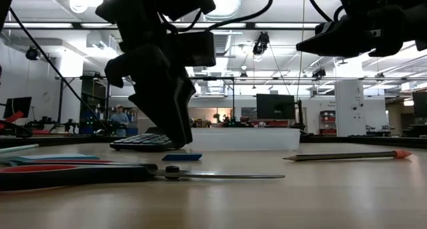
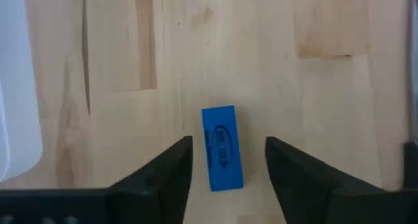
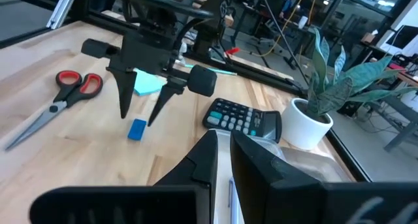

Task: Pack school essentials
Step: Put the blue eraser into the supplies box

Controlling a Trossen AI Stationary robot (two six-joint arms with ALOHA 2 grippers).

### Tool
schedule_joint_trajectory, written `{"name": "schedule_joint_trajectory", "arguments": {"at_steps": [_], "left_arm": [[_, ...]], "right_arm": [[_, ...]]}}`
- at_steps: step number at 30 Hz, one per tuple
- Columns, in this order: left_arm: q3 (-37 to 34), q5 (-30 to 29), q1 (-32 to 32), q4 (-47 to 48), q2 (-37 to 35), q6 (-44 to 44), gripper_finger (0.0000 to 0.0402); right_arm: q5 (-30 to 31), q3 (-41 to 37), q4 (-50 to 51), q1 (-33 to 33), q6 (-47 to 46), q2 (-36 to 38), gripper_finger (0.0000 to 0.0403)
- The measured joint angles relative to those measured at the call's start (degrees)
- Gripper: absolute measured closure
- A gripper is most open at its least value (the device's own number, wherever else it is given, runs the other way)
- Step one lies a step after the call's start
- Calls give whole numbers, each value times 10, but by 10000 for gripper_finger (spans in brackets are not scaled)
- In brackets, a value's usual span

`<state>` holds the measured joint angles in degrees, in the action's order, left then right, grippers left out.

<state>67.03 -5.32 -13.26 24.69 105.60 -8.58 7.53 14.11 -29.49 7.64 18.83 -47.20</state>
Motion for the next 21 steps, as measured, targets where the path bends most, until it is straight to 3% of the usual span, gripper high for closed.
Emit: {"name": "schedule_joint_trajectory", "arguments": {"at_steps": [5, 21], "left_arm": [[-9, -12, 0, -4, 0, -1, 216], [-60, -14, 0, -73, 1, -34, 256]], "right_arm": [[0, 2, 0, 0, 2, -1, 369], [0, 2, 0, 0, 2, -1, 369]]}}
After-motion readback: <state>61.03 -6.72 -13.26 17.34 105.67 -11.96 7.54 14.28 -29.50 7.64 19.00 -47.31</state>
